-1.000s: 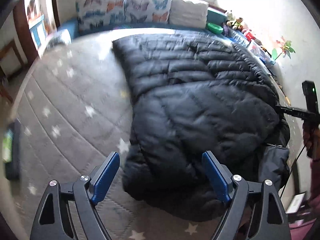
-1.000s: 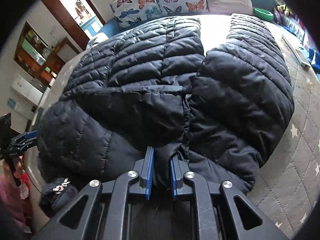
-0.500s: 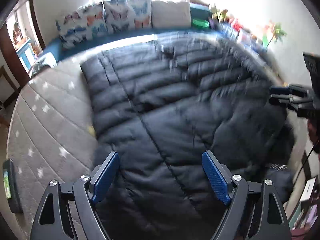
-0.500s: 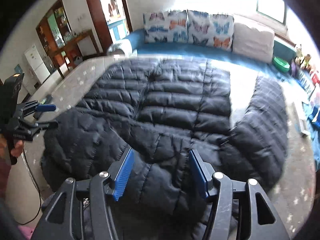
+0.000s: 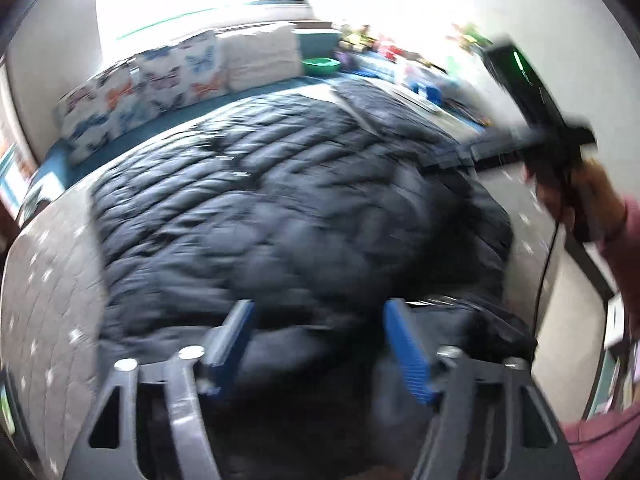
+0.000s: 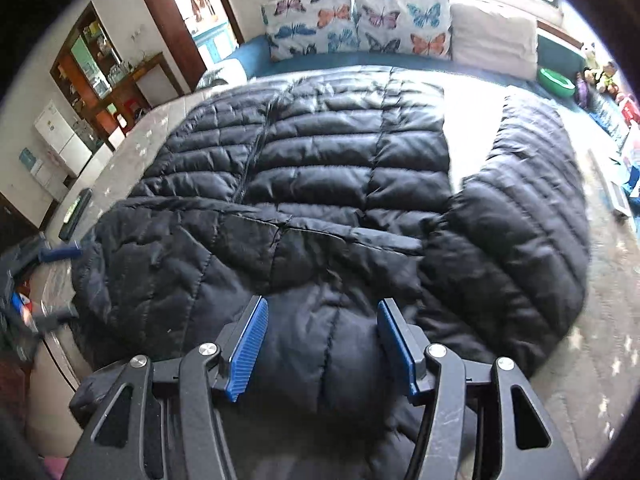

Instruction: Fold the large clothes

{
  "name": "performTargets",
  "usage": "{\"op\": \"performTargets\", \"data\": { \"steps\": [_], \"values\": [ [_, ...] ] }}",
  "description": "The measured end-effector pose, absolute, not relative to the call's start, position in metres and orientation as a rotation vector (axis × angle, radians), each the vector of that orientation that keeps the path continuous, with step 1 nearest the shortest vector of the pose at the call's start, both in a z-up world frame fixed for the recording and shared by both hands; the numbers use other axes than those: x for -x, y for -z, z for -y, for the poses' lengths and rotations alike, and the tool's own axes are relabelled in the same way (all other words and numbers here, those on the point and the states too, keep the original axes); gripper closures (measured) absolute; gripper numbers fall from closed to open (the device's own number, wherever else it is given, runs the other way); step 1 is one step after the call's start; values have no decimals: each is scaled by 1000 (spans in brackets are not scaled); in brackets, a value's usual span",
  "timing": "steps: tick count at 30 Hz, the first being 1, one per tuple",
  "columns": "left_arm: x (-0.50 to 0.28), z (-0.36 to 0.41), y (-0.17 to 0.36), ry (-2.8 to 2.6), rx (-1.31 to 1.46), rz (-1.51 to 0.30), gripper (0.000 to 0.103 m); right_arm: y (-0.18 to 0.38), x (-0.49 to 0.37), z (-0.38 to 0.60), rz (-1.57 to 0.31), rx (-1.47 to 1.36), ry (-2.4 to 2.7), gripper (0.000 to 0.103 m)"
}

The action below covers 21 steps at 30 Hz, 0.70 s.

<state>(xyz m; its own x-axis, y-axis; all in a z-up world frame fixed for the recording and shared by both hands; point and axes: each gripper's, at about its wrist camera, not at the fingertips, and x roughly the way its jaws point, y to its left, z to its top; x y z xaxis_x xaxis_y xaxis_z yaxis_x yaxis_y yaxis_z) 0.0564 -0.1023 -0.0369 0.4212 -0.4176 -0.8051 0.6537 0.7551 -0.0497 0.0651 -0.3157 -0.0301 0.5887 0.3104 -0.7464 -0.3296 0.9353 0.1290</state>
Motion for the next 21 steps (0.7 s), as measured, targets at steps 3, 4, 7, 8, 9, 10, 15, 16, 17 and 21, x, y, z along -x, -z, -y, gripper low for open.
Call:
{"op": "performTargets", "data": {
  "steps": [3,4,7,8,9,10,15,16,17,21],
  "values": [
    [-40,127,59,768,-345,-927,57,17,-51,334,-836,24,-346,41],
    [-32,134,67,789,-384,-917,60,15,-49,338,-830,27,-332,41],
    [-13,146,94,806,-498,-926,62,10,-46,357,-821,33,-275,41],
    [-9,146,103,807,-518,-920,62,10,-48,364,-820,30,-250,41],
    [-7,144,107,810,-518,-906,62,9,-51,369,-820,24,-234,41],
    [-8,141,109,816,-498,-905,62,9,-52,381,-820,9,-211,41],
    [-20,135,102,847,-422,-974,62,15,-78,437,-830,-126,-123,41],
    [-20,134,99,851,-425,-973,61,16,-84,445,-834,-150,-115,41],
    [-19,134,96,851,-432,-973,60,18,-89,453,-838,-177,-116,41],
    [-11,123,81,876,-411,-963,60,25,-111,482,-848,-288,-119,41]
  ]
}}
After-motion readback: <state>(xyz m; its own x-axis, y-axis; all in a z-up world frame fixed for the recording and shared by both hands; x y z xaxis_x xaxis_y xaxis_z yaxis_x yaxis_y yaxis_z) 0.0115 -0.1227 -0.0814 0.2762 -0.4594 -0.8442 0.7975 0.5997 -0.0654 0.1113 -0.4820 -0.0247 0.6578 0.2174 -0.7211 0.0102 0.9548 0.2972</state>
